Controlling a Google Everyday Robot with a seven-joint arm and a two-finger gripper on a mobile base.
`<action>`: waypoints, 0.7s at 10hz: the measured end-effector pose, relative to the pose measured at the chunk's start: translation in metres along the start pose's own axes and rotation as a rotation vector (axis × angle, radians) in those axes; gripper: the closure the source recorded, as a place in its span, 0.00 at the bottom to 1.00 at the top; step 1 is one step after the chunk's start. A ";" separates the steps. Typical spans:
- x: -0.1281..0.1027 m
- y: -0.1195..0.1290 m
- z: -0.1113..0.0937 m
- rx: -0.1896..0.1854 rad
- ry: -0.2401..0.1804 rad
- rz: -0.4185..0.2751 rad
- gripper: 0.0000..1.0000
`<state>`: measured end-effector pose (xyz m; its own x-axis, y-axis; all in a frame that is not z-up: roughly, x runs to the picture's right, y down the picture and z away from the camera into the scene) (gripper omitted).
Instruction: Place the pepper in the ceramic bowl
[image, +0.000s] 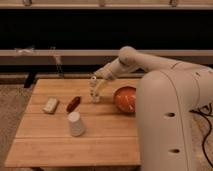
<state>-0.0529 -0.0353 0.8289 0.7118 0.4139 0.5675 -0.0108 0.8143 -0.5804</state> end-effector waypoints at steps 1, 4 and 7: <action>0.000 0.000 0.000 0.000 0.000 0.000 0.20; -0.010 0.007 -0.003 0.016 0.010 -0.068 0.20; -0.053 0.032 -0.016 0.038 0.053 -0.265 0.20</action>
<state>-0.0798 -0.0375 0.7706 0.7292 0.1635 0.6645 0.1552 0.9062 -0.3933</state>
